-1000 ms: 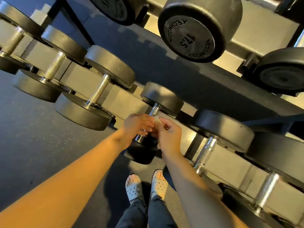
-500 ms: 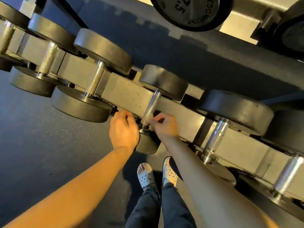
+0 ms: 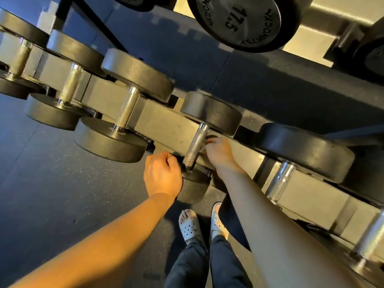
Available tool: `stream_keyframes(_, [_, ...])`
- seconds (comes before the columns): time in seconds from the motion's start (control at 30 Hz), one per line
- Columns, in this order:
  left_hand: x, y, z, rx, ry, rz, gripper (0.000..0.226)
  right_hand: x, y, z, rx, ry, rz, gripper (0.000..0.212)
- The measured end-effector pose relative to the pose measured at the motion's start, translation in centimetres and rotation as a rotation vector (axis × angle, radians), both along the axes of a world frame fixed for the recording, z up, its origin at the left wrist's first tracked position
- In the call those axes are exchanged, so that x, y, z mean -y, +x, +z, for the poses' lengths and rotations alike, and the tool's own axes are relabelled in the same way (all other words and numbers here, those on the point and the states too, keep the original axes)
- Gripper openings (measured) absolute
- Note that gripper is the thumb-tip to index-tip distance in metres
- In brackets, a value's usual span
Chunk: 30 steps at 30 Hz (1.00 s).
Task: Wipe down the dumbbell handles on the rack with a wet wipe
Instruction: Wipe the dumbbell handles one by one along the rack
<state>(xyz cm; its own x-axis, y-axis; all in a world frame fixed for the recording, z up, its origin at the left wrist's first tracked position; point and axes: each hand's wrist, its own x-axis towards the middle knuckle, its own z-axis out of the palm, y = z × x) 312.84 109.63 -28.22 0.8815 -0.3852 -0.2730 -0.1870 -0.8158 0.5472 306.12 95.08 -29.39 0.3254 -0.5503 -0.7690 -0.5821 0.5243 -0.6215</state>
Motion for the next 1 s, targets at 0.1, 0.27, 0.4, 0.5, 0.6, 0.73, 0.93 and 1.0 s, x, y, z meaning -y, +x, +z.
stream_keyframes(0.1, [0.0, 0.1, 0.0, 0.010, 0.013, -0.002, 0.033, -0.4, 1.7, 0.3, 0.053, 0.004, -0.276, 0.026])
stream_keyframes(0.27, [0.1, 0.1, 0.3, 0.012, 0.036, -0.006, 0.026, -4.5, 0.4, -0.2, -0.037, -0.031, 0.080, 0.028])
stream_keyframes(0.4, [0.1, 0.2, 0.1, 0.015, 0.034, -0.038, 0.026, -3.9, -0.6, 0.8, -0.103, 0.087, 0.356, 0.024])
stream_keyframes(0.5, [0.0, 0.3, -0.2, 0.028, 0.028, -0.063, 0.029, -2.1, -0.4, 1.7, -0.183, 0.042, 0.445, 0.016])
stream_keyframes(0.6, [0.0, 0.3, -0.3, 0.026, 0.033, -0.062, 0.029, -1.0, -0.3, 1.6, -0.084, 0.024, 0.051, 0.014])
stream_keyframes(0.73, [0.1, 0.4, -0.2, 0.009, 0.033, -0.056, 0.028, -2.4, 0.7, 1.4, 0.016, -0.113, -0.376, 0.011])
stream_keyframes(0.93, [0.1, 0.4, 0.3, -0.012, 0.010, -0.038, 0.024, -7.2, -0.3, 0.7, -0.050, -0.164, -0.161, 0.005])
stream_keyframes(1.0, [0.1, 0.5, 0.2, -0.017, 0.007, -0.038, 0.026, -7.9, -1.1, 0.7, -0.040, -0.218, 0.028, 0.014])
